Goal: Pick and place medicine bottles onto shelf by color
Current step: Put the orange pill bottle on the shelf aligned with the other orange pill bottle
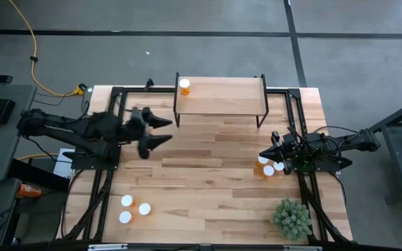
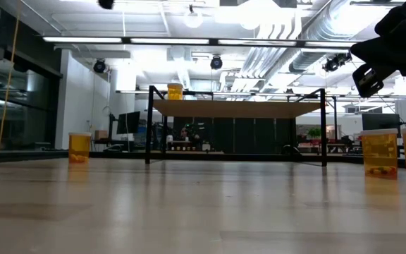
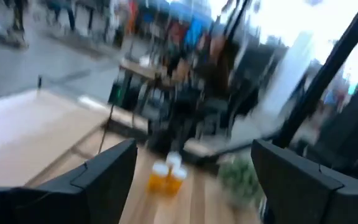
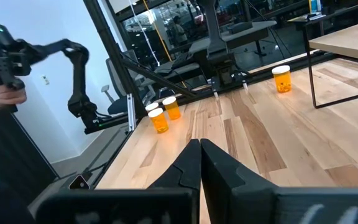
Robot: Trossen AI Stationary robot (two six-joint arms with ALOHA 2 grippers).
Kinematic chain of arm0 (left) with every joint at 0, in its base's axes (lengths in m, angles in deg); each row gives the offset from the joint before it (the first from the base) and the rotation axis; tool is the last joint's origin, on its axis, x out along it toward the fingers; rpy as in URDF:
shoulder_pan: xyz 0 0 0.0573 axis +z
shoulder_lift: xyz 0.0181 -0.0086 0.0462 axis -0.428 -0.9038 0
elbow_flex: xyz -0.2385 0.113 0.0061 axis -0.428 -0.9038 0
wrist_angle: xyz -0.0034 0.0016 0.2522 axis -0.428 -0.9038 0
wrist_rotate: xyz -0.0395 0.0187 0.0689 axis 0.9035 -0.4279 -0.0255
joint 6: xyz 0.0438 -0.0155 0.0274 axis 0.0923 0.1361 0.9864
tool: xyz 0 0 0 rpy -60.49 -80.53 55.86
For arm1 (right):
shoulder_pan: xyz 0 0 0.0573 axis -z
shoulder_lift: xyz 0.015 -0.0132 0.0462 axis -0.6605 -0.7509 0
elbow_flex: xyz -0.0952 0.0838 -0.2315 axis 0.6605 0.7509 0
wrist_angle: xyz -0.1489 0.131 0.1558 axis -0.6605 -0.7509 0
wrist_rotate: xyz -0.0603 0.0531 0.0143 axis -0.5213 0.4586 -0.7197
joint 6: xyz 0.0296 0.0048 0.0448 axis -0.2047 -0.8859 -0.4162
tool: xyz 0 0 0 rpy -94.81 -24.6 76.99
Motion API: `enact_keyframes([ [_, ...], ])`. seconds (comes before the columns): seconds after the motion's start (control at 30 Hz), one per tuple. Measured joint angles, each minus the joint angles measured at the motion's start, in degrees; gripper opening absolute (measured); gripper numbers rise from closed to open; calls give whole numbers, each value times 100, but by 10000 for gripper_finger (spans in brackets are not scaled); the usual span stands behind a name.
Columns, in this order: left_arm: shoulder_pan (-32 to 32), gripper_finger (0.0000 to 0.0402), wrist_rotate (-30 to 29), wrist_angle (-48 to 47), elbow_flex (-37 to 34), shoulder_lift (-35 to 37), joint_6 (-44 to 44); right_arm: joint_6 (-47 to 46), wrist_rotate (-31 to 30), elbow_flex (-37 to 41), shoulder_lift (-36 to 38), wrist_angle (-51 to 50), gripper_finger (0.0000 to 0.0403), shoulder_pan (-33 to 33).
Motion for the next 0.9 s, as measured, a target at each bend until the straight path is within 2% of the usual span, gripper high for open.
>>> enact_keyframes([
  [0.13, -260, 307, -160, -102, -343, 541, 297, 28, 0, 1, 0, 0, 0, 0],
  [0.27, -380, 307, -162, -352, -350, 723, 391, -147, -142, 2, -2, 151, 0, 0],
  [0.37, -426, 301, -227, -530, -350, 728, 801, -754, -553, 2, -2, 858, 0, 0],
  [0.43, -429, 285, -486, -608, -350, 727, 1075, -1078, -1045, 2, 0, 1413, 0, 0],
  [0.53, -421, 240, -771, -611, -350, 716, 1145, -928, -1758, 2, -2, 2248, 0, 1],
  [0.6, -423, 193, -791, -617, -350, 718, 1157, -541, -1881, 2, -3, 2793, 0, 2],
  [0.77, -428, 30, -776, -735, -350, 764, 1153, 15, -1775, 2, -104, 3698, 0, 2],
  [0.8, -423, 17, -767, -822, -350, 781, 1114, 57, -1736, 2, -150, 3808, 0, 2],
  [0.9, -419, 13, -720, -913, -345, 847, 1004, -49, -1628, 2, -289, 3934, 0, 2],
])
